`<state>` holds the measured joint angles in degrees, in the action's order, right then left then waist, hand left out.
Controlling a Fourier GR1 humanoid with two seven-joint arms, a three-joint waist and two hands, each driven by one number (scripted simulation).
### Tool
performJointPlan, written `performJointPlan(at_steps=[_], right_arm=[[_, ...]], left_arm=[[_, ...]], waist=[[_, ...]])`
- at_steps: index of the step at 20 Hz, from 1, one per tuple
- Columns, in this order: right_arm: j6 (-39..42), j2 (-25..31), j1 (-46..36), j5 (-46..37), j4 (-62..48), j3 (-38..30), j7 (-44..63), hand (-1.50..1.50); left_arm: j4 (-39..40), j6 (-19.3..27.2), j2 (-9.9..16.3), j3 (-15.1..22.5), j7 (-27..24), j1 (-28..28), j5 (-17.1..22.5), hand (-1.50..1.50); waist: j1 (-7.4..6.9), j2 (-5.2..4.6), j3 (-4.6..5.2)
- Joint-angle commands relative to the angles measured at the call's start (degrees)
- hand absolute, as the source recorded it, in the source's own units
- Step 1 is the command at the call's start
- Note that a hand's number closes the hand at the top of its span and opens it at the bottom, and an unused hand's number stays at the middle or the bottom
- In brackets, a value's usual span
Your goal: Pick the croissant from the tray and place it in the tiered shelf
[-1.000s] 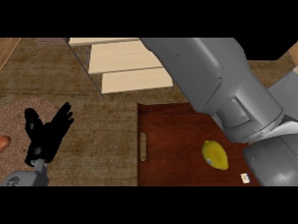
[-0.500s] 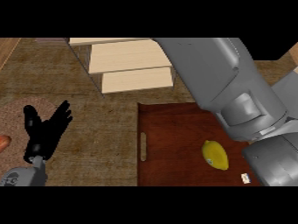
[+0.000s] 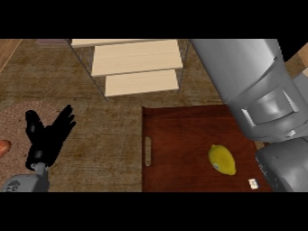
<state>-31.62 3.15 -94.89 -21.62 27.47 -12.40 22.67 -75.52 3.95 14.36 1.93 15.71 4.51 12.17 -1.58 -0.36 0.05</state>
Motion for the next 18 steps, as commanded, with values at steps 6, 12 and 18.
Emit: performJointPlan(at_steps=[6, 12, 18], right_arm=[[-7.21, 8.33, 3.15, -1.7, 3.0, -1.71, 3.39, -1.5], [-5.81, 13.72, 9.01, 1.07, 11.32, -4.06, 6.09, -1.5], [6.01, 17.77, 20.13, 6.65, 26.04, -4.1, 9.51, -1.5]], left_arm=[[-1.24, -0.3, 1.09, -1.82, 0.38, -0.75, 0.33, 0.0], [-0.67, 1.77, -1.4, -0.54, 0.6, -1.7, -1.32, 0.0], [-3.39, 0.52, -0.87, -1.53, -0.3, -4.91, -0.53, 0.0]], waist=[[1.48, 0.53, -0.05], [2.25, 0.69, -0.07], [2.73, 0.96, -0.08]])
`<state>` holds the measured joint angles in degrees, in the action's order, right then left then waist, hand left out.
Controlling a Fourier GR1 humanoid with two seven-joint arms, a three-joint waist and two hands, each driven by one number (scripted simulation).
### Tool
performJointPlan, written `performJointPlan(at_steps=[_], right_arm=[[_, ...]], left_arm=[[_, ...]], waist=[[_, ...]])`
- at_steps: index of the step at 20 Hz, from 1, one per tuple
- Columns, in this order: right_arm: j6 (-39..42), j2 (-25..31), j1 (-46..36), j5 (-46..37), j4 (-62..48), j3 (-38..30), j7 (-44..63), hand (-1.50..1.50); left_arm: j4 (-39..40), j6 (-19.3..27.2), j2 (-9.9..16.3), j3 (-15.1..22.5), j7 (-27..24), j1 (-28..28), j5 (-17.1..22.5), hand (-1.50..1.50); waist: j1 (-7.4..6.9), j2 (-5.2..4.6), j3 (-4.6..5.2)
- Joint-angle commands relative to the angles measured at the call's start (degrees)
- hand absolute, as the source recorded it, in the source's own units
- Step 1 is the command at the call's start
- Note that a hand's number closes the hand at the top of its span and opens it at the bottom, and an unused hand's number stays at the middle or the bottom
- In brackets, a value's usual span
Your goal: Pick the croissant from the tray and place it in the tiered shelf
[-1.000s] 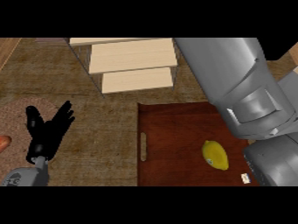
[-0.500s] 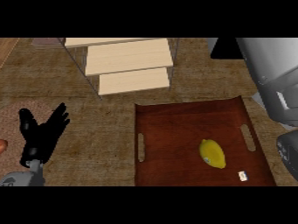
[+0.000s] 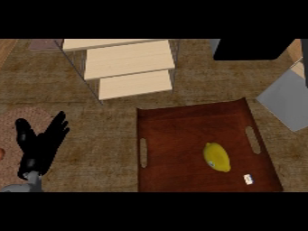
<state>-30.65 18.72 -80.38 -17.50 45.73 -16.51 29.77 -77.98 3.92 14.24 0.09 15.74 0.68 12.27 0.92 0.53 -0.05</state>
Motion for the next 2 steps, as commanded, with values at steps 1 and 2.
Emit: performJointPlan(at_steps=[1, 2], right_arm=[[7.81, 3.9, 7.64, 4.02, 10.93, -0.49, 2.08, -1.5], [9.89, 5.89, 8.23, 5.02, 10.61, -1.3, 1.8, -1.5]], left_arm=[[0.32, -0.24, -0.72, 0.11, -1.27, -1.53, -0.39, 0.0], [2.58, -0.24, -0.42, -0.16, -2.45, 0.04, -1.36, 0.0]], waist=[[0.66, 0.15, 0.0], [0.25, -0.16, 0.03]])
